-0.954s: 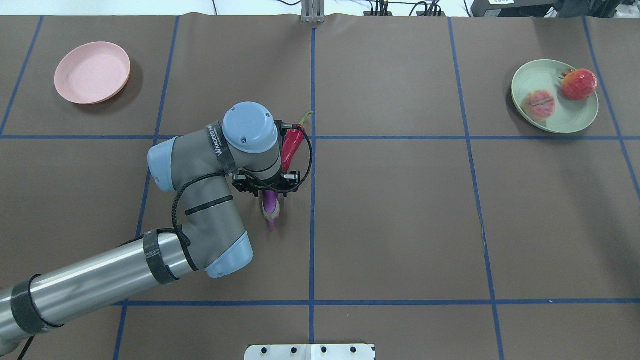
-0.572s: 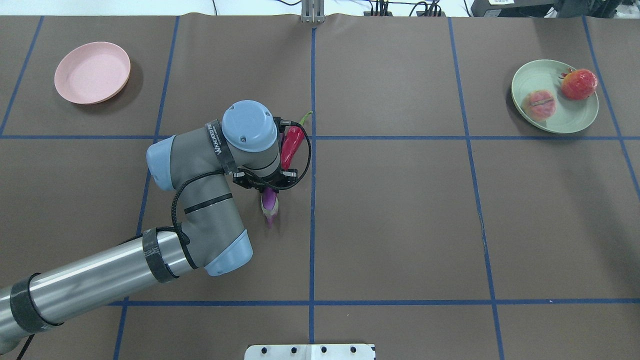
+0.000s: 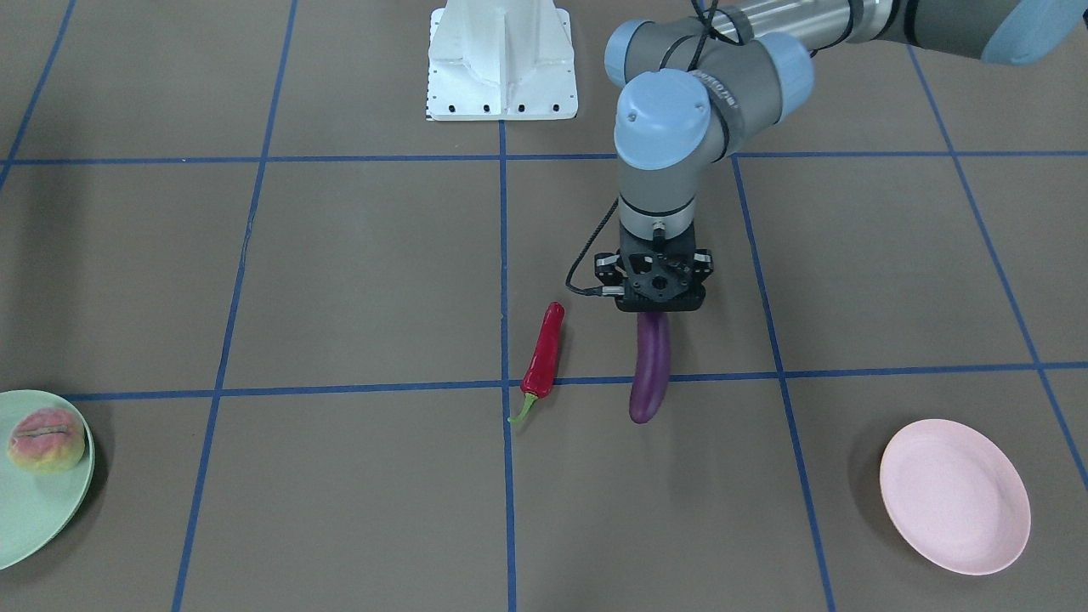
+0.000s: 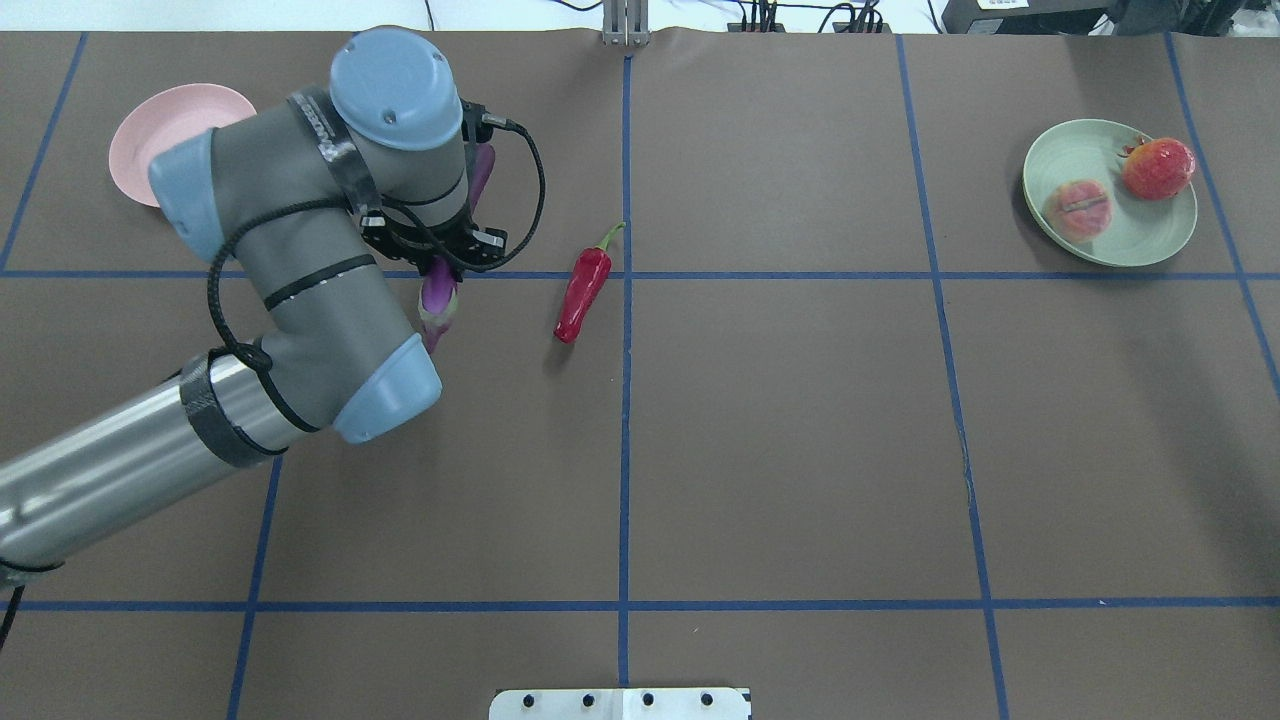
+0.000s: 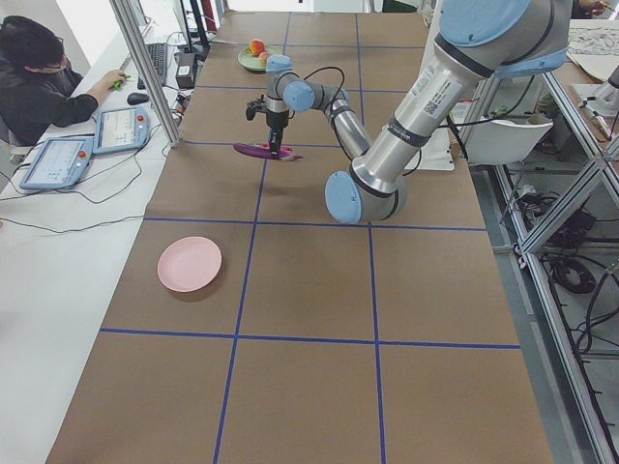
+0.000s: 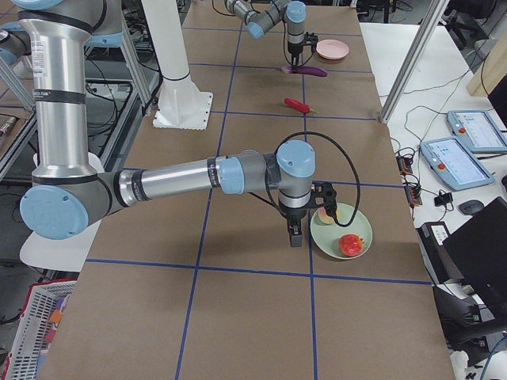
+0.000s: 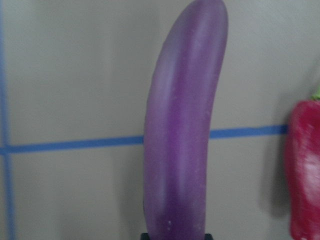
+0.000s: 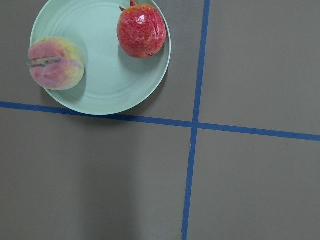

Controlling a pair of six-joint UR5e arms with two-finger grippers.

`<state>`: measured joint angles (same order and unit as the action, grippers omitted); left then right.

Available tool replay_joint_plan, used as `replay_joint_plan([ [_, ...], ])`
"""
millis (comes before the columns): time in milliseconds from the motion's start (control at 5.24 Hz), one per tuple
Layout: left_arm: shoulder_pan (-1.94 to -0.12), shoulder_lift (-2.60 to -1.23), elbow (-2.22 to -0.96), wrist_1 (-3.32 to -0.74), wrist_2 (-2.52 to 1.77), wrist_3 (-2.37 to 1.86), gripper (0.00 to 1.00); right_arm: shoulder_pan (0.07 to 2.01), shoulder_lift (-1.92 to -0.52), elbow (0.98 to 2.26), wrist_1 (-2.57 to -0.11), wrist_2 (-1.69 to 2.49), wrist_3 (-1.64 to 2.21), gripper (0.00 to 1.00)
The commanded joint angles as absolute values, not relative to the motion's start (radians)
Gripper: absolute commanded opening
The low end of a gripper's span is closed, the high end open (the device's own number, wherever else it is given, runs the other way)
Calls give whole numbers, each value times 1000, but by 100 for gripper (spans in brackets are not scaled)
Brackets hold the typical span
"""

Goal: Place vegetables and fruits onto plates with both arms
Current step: 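Carry the eggplant to the pink plate and release it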

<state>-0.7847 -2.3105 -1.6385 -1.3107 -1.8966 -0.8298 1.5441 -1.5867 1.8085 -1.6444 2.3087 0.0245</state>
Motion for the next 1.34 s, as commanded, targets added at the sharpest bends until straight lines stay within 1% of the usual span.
replay_joint_plan([
  [0, -1054, -2264, -1564, -1293, -2103, -455, 0, 1543, -1586, 1806, -1643, 2309, 23, 100],
  [191, -1169, -2261, -1422, -1346, -2168, -258, 0, 1542, -1588, 1802, -1643, 2307, 17, 100],
  [382, -1240, -2260, -1208, -1541, -2187, -154, 0, 1542, -1588, 1802, -1643, 2307, 17, 100],
  [572, -1255, -2260, -975, -1809, -2183, -129, 0, 1542, -1588, 1805, -1643, 2309, 17, 100],
  [763, -1249, -2237, -886, -1927, -2178, -129, 12, 1540, -1586, 1805, -1643, 2309, 20, 100],
  [954, -1218, -2218, -884, -1956, -2172, -133, 35, 1540, -1585, 1807, -1643, 2309, 21, 100],
  [1145, -1195, -2215, -890, -1977, -2171, -159, 70, 1539, -1580, 1807, -1643, 2309, 23, 100],
])
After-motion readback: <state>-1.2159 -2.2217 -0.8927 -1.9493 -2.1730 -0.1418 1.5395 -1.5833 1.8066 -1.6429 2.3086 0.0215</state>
